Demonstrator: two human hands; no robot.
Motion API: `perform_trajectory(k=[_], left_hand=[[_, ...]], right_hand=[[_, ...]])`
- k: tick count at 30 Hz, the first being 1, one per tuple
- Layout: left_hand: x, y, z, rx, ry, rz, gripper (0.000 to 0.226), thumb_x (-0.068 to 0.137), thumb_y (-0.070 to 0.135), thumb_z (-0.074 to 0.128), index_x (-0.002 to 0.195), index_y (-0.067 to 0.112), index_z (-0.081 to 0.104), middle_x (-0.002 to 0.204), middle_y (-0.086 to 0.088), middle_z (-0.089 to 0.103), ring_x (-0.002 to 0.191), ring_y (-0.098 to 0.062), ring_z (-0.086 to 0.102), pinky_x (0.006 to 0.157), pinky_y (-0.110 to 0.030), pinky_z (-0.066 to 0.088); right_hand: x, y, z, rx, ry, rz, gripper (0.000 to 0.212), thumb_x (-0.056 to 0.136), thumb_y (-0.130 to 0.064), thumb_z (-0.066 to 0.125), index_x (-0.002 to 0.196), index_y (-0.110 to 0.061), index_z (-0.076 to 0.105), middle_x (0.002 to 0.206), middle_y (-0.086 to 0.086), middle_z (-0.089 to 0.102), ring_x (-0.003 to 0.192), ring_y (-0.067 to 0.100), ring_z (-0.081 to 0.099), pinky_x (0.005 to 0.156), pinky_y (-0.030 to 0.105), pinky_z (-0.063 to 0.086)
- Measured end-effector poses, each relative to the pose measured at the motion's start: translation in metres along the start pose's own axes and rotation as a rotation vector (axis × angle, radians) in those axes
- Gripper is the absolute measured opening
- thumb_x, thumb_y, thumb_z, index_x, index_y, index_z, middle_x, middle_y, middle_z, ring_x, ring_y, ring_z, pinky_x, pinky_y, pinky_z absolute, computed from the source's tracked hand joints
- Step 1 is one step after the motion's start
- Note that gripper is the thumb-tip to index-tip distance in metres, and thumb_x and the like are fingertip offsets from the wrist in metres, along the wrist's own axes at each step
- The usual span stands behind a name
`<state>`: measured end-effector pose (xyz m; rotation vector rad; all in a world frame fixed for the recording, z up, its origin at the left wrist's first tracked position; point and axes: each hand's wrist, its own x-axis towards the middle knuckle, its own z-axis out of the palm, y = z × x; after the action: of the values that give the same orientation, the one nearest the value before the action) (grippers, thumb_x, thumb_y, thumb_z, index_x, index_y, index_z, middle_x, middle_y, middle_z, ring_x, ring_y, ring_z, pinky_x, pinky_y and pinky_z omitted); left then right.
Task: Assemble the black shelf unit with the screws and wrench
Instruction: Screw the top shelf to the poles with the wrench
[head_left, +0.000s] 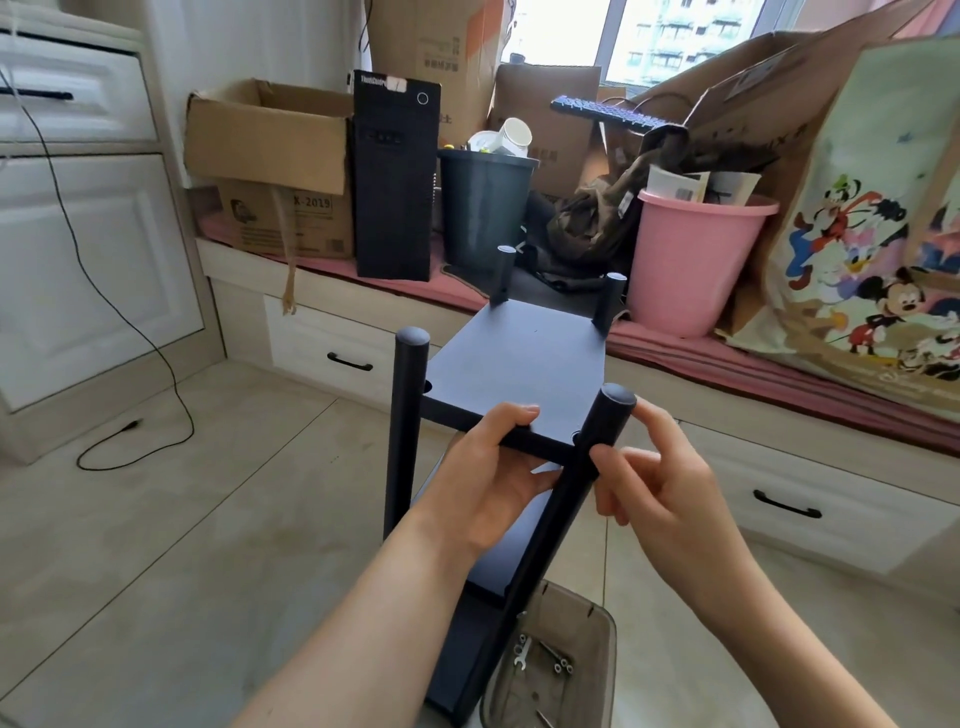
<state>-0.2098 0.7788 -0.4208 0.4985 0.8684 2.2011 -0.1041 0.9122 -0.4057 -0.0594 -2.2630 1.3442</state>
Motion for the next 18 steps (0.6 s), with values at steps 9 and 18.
perform_trajectory(k=[9, 18], left_hand=[[-0.002, 0.002, 0.002, -0.019, -0.01, -0.026, 0.015, 0.088, 0.011, 0.06, 0.1, 0.002, 0.057, 0.119, -0.023, 0.052, 0.111, -0.04, 0.058, 0.092, -0.047, 0.054], [0.001, 0.0, -0.001, -0.012, -0.023, 0.0, 0.018, 0.089, 0.009, 0.056, 0.084, 0.008, 0.074, 0.107, -0.017, 0.068, 0.108, -0.037, 0.062, 0.091, -0.05, 0.055]], right_hand=[[0.014, 0.01, 0.002, 0.273, -0.061, 0.148, 0.076, 0.074, -0.041, 0.069, 0.137, -0.054, 0.028, 0.125, 0.009, 0.062, 0.11, 0.013, 0.066, 0.097, 0.033, 0.051], [0.02, 0.018, 0.009, 0.328, -0.046, 0.088, 0.047, 0.078, -0.018, 0.066, 0.123, -0.03, 0.058, 0.115, -0.023, 0.069, 0.113, -0.003, 0.061, 0.09, 0.014, 0.047]])
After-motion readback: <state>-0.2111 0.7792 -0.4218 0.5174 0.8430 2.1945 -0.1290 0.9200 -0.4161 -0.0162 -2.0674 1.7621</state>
